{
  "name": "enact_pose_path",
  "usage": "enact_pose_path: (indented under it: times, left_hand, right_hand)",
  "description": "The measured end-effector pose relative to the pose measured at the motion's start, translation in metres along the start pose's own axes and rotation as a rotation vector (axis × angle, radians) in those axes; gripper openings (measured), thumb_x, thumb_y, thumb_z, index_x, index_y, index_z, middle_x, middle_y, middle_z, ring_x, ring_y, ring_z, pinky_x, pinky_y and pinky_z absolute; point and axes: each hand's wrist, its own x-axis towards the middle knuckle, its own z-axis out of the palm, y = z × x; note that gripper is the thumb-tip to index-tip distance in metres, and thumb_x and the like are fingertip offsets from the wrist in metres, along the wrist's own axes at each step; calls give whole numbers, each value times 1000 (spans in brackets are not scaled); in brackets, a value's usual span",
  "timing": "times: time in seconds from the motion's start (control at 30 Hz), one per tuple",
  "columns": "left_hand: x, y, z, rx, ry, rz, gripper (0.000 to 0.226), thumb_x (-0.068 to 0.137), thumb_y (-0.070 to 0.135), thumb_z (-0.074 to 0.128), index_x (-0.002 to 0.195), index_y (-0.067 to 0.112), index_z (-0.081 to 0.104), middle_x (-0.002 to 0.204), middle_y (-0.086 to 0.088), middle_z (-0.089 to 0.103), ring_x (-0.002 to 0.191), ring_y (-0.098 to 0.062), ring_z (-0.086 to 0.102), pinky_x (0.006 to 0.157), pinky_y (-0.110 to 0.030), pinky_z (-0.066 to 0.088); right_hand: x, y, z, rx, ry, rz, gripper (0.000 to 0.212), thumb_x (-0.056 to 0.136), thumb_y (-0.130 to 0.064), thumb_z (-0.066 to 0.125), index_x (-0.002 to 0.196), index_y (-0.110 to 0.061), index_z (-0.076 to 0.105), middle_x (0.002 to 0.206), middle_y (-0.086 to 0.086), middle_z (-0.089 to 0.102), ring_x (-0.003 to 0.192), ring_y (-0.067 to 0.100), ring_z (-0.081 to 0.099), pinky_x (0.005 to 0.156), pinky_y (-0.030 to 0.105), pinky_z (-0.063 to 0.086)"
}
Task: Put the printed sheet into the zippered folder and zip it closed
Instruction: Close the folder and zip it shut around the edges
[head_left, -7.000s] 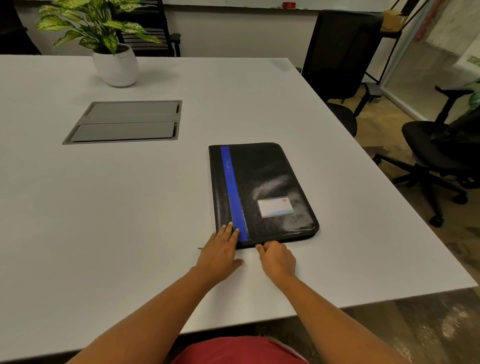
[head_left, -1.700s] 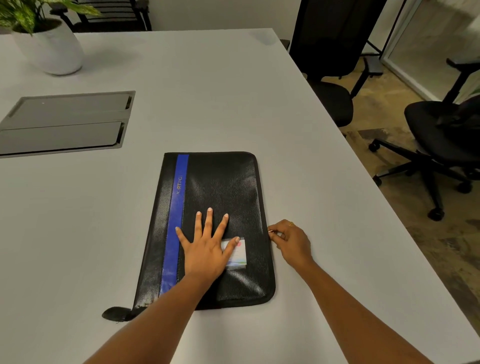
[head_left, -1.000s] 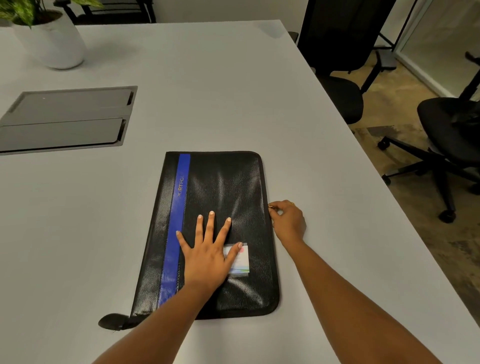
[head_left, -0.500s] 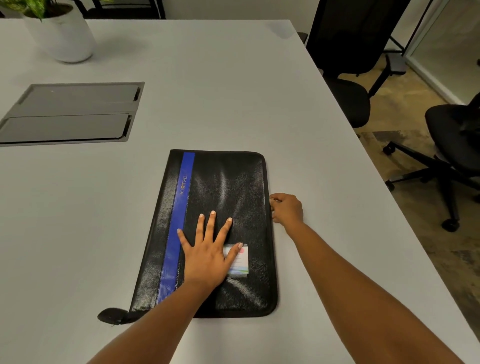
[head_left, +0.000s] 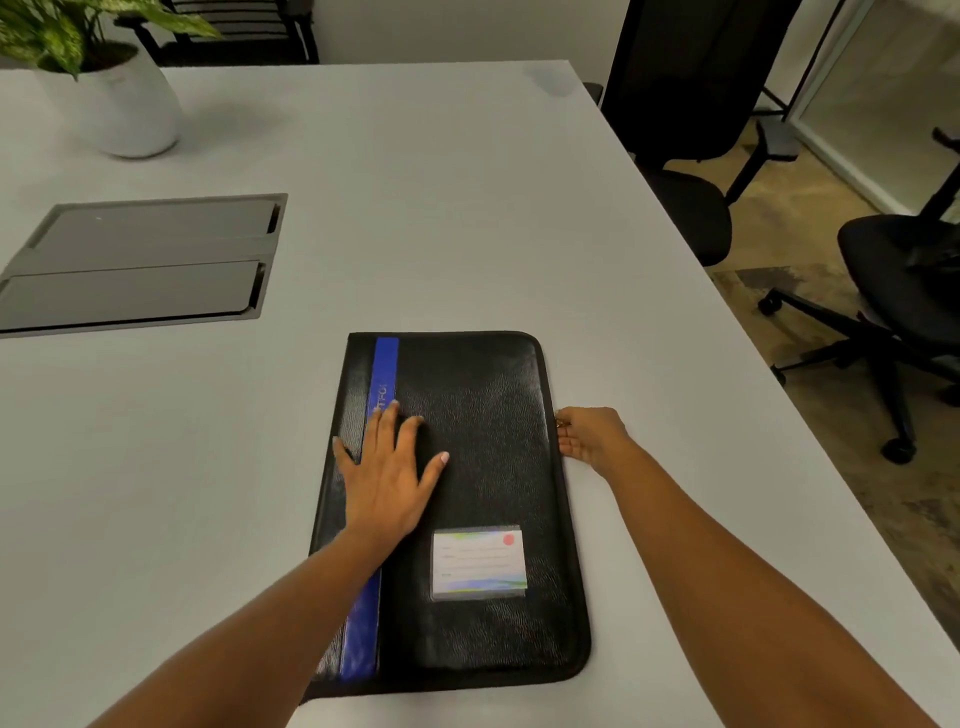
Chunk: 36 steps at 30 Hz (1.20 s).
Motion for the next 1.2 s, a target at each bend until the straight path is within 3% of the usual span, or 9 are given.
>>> enact_pose_path:
  times: [0.17,0.33,0.5,0.67,0.77,0.87,1.0,1.13,1.2]
  left_hand:
    - [16,-19,6,15,-79,-16,64,90,60,25,145,30,17,158,0,3,146,-19,-1,112,-58,-2]
    - [14,-21,17,86,-52,5,65,89,62,17,147,30,14,158,-2,6,146,-20,-2,112,-59,-1]
    - [14,-22,20,103,-49,5,67,88,63,12,147,30,15,158,-3,9,146,-21,0,111,-61,1]
    - [14,-22,20,142,-71,3,76,82,67,-5,147,31,13,158,-2,5,146,-21,-2,111,-61,2]
    - [14,-21,19,140,-67,2,78,81,66,-7,146,31,15,158,-3,5,146,-21,-2,111,-61,2]
    - [13,-21,17,139,-74,2,80,78,65,-10,147,31,14,158,-2,4,146,-21,-3,112,-60,0]
    - [13,-20,17,124,-83,-1,73,84,66,-1,147,31,14,158,-2,4,146,-21,-4,112,-60,0]
    - [14,-21,15,126,-88,-5,79,79,68,-5,147,32,14,158,-2,6,146,-20,-2,112,-59,0]
    - [15,-20,13,110,-81,-1,78,80,68,0,145,31,21,157,-3,13,146,-22,5,112,-60,3]
  right_hand:
    - [0,-3,2,33,23,62,26,88,-1,45,62,-4,48,65,9,50,56,15,49,34,15,46]
    - [1,-7,2,25,-6,96,24,88,3,46,65,-2,51,67,10,54,36,9,57,35,15,48]
    - [1,-16,-3,5,-101,198,26,93,2,43,69,0,51,67,10,56,59,15,55,43,16,50]
    - [6,-23,3,-12,-67,212,27,93,4,41,68,2,51,34,7,58,27,10,55,36,18,49]
    - [12,-26,6,51,-37,171,29,94,3,40,66,1,49,43,8,59,31,12,57,54,17,52]
    - [20,-27,10,175,50,79,26,91,6,44,66,0,48,64,11,54,56,19,54,71,25,55]
    - [21,-23,12,150,165,10,20,84,6,54,65,0,52,73,15,56,60,19,54,64,27,53]
    - [12,-32,10,-37,64,64,25,89,0,49,64,-3,51,68,9,54,59,15,53,38,17,49]
    - [9,-34,8,-125,9,107,27,91,-4,46,64,-5,51,67,7,54,59,14,52,40,18,49]
